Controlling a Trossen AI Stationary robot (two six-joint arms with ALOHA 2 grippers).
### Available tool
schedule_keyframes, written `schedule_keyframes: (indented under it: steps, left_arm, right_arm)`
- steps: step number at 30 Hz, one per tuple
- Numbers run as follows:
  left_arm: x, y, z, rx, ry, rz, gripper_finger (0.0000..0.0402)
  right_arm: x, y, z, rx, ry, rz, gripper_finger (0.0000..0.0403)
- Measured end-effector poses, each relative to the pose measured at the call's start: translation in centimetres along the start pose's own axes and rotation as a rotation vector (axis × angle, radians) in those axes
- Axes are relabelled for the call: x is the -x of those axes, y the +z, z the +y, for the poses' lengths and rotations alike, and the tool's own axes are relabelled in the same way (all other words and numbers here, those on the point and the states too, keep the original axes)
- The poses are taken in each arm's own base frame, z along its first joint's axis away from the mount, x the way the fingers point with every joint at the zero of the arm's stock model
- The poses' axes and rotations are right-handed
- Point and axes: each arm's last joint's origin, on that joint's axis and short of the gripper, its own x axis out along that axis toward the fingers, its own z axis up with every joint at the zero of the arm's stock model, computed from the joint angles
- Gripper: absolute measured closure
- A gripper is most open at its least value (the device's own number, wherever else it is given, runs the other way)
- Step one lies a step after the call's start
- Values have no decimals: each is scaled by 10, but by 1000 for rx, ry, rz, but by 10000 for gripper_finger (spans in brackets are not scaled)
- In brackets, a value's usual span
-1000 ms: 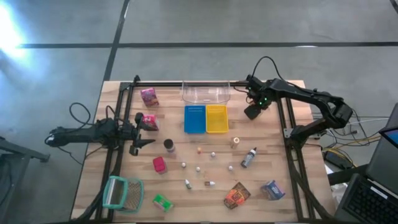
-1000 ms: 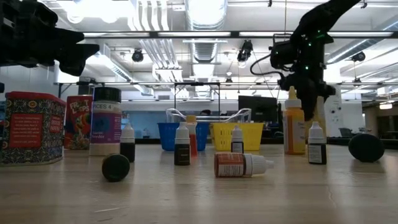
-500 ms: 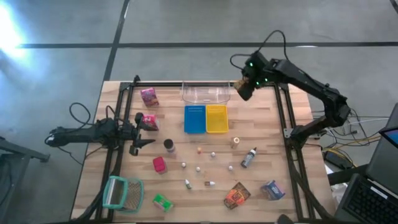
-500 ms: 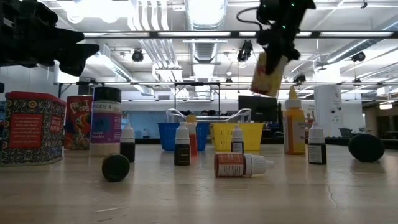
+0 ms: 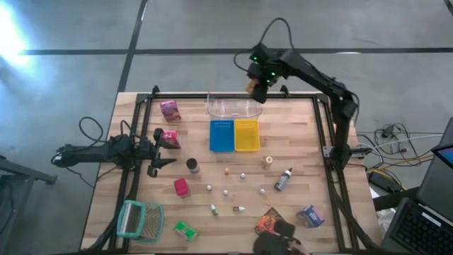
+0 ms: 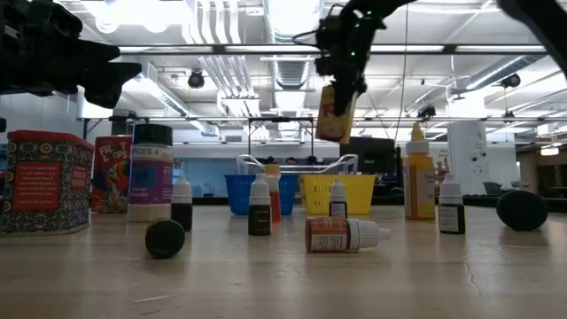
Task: Pick & Place Kitchen Items
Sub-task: Put the yellow cereal box into the transparent bin
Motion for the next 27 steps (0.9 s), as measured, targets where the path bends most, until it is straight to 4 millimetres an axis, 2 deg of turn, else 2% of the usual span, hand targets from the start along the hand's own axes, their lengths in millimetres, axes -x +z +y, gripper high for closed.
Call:
schedule_keyframes:
  steps: [5, 9, 14, 22, 27]
  left_arm:
    - [0, 0, 0, 0, 0, 0, 176]
    - [0, 0, 0, 0, 0, 0, 176]
    - [0, 0, 0, 0, 0, 0, 176]
    - [0, 0, 0, 0, 0, 0, 176]
    - [0, 0, 0, 0, 0, 0, 176]
  right_arm:
    - [-20, 19, -4, 61, 30, 8, 234]
    - [-40, 27, -3, 101, 50, 53, 247]
    - [-61, 30, 0, 151, 77, 123, 252]
    - [-88, 29, 2, 235, 98, 188, 226]
    - [-106, 28, 3, 270, 115, 217, 226]
